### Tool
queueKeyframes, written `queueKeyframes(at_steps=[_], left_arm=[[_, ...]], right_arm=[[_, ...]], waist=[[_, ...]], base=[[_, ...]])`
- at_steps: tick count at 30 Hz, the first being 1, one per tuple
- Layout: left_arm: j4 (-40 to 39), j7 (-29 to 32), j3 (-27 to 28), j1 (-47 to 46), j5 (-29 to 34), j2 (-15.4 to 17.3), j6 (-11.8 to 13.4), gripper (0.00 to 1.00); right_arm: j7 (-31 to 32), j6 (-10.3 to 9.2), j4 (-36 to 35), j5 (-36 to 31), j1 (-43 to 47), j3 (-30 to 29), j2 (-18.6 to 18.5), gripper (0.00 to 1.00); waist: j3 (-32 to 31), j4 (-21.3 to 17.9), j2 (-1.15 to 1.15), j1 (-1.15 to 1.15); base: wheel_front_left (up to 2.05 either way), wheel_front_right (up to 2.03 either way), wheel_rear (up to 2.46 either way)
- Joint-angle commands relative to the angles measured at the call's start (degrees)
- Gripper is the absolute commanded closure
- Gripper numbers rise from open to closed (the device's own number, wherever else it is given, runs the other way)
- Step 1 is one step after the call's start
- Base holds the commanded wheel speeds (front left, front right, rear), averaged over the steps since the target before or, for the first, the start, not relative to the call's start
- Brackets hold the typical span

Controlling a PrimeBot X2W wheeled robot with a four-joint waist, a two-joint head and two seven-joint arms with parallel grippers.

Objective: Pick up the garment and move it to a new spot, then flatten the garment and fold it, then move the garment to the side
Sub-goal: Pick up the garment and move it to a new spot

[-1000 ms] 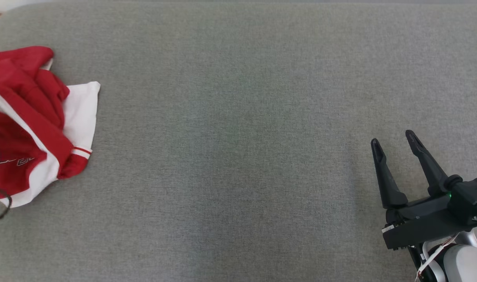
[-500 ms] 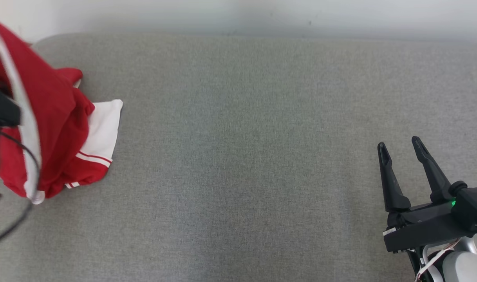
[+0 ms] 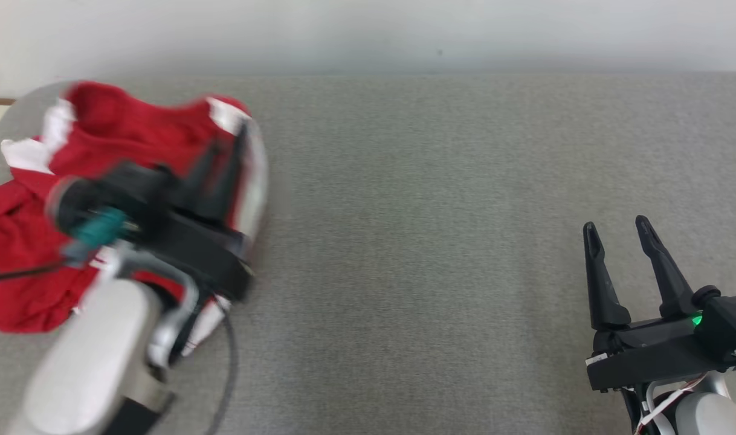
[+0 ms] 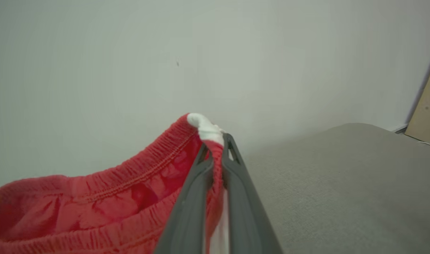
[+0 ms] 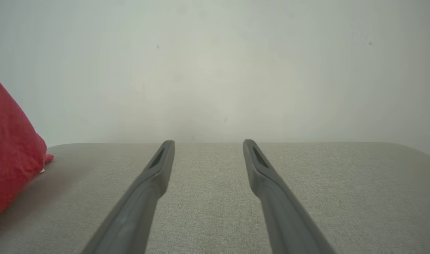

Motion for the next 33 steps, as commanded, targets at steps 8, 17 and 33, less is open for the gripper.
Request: queueKeyframes(at_steps=[8,17,33], left_arm=[[3.9,2.0,-11.6,-1.0,1.4,-6.6,-6.0,1.00],[11.5,1.7,-23.4,-6.0,2.1,-14.0,-10.9,1.00],[25.7,-5.5,-36.3,-11.6,-6.7,-17.3,-11.8,0.00]], right_arm=[[-1.9,0.04,1.5,0.6,-1.0,0.2,1.8,0.00],[-4.2,0.04,3.9,1.5,-0.7,-0.2,3.8,0.00],[-6.0,0.04,6.8,1.8,-1.7,-1.0,4.5,0.00]], waist=[[2.2,-7.9,0.00,0.01],[4.6,-16.0,0.00,0.01],[5.7,-18.2,0.00,0.01]], base=[[0.00,0.00,0.00],[0.00,0.00,0.00],[0.00,0.00,0.00]])
